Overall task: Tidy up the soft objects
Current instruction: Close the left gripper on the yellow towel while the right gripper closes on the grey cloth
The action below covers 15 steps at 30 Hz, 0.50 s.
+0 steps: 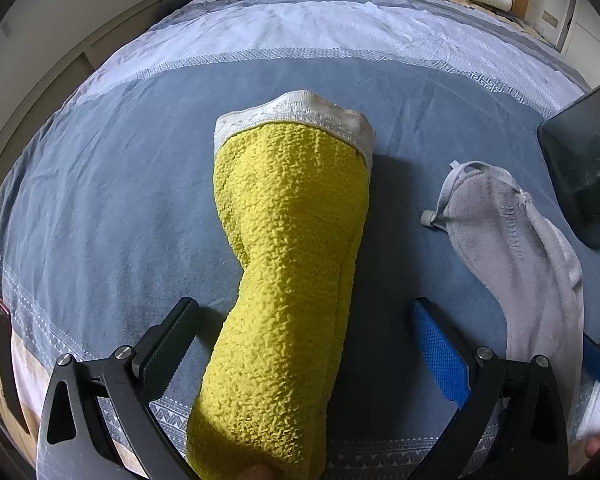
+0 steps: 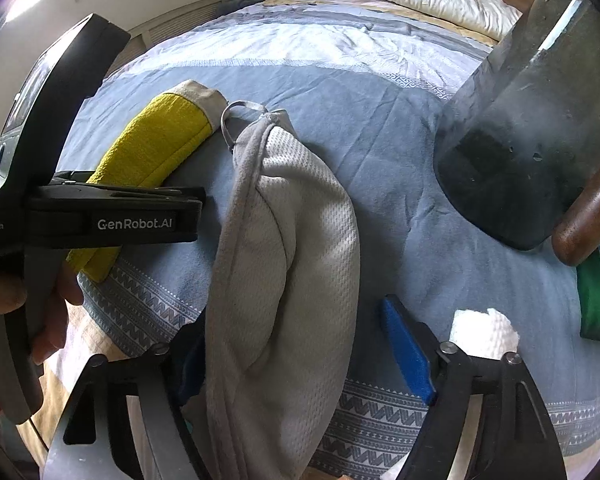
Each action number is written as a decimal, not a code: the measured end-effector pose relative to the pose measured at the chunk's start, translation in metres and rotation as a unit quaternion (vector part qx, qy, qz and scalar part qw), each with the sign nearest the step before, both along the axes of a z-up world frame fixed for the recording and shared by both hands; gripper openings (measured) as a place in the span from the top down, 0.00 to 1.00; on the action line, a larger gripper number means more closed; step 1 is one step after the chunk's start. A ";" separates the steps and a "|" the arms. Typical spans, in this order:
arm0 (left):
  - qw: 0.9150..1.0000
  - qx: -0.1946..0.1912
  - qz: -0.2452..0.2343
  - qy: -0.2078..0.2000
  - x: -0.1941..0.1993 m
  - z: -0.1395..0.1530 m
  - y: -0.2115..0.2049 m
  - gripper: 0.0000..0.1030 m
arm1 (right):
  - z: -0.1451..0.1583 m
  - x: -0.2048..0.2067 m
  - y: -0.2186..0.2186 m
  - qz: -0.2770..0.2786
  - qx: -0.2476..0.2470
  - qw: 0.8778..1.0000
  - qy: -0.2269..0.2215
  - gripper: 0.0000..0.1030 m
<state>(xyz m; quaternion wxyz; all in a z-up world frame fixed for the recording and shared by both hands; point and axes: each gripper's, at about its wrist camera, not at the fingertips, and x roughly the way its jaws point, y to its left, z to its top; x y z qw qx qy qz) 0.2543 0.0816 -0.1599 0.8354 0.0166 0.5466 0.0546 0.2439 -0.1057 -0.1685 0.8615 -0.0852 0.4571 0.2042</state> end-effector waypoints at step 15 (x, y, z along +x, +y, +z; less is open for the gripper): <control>1.000 -0.001 -0.008 -0.003 0.000 -0.001 0.000 0.04 | 0.000 0.001 0.009 0.012 -0.012 1.000 0.000 0.46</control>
